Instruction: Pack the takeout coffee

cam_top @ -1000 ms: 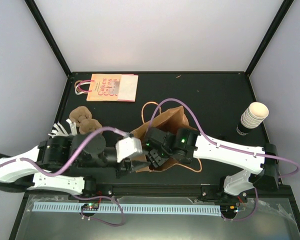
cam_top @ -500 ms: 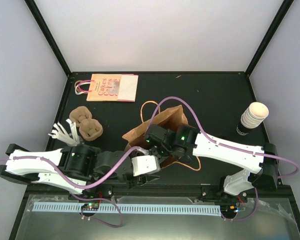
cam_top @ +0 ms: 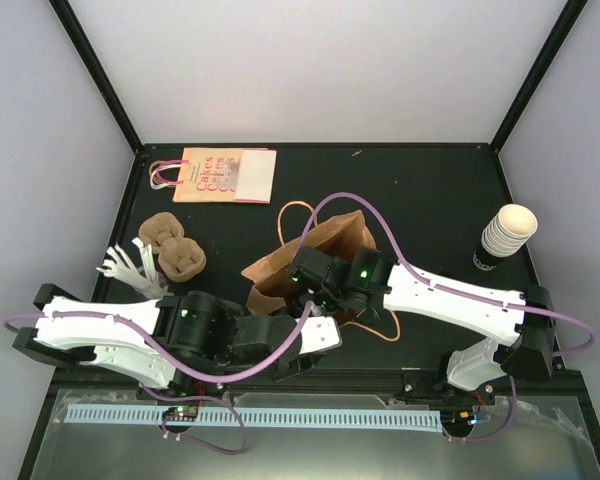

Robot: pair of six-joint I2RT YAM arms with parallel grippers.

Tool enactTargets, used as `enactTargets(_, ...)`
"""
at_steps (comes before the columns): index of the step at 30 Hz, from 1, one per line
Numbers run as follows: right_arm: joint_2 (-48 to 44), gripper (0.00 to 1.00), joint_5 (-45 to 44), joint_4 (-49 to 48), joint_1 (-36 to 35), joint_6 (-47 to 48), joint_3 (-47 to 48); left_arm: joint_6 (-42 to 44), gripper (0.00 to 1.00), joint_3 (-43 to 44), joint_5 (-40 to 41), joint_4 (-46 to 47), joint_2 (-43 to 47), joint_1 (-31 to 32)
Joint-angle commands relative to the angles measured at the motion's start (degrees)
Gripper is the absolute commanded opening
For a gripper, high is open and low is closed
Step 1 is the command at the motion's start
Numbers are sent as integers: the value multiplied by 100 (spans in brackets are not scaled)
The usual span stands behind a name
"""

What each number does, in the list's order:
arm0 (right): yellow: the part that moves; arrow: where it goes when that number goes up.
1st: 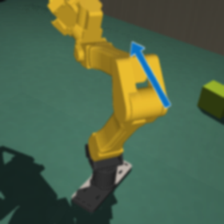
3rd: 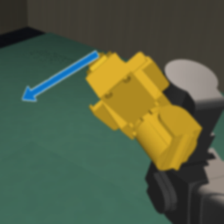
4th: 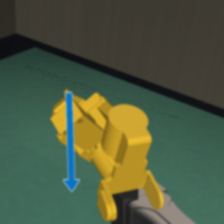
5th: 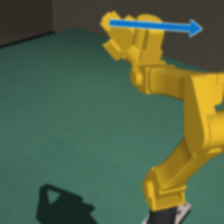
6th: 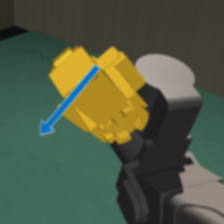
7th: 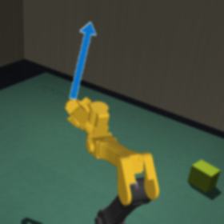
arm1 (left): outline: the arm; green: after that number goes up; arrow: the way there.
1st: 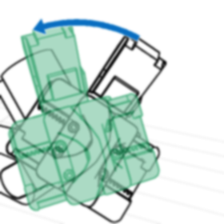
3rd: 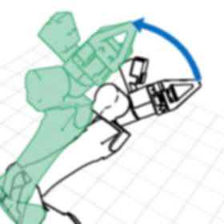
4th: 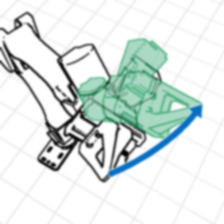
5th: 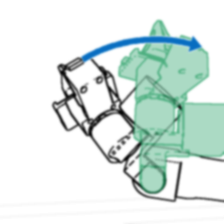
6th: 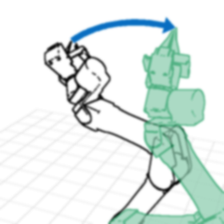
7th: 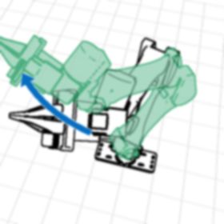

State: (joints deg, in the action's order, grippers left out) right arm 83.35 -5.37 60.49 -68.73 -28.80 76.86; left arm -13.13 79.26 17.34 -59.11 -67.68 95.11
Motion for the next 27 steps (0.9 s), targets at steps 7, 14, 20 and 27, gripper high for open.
enactTargets(7,114,54,65,60,40,135,188,-62,26,377,-107,-567,-408,27)
enactTargets(14,220,55,125,180,51,256,69,23,23,297,-405,-390,-351,34)
enactTargets(20,219,55,286,-6,49,209,-225,73,23,197,-469,-206,-261,33)
enactTargets(27,126,54,200,-198,18,176,-536,27,23,180,-410,-219,-224,26)
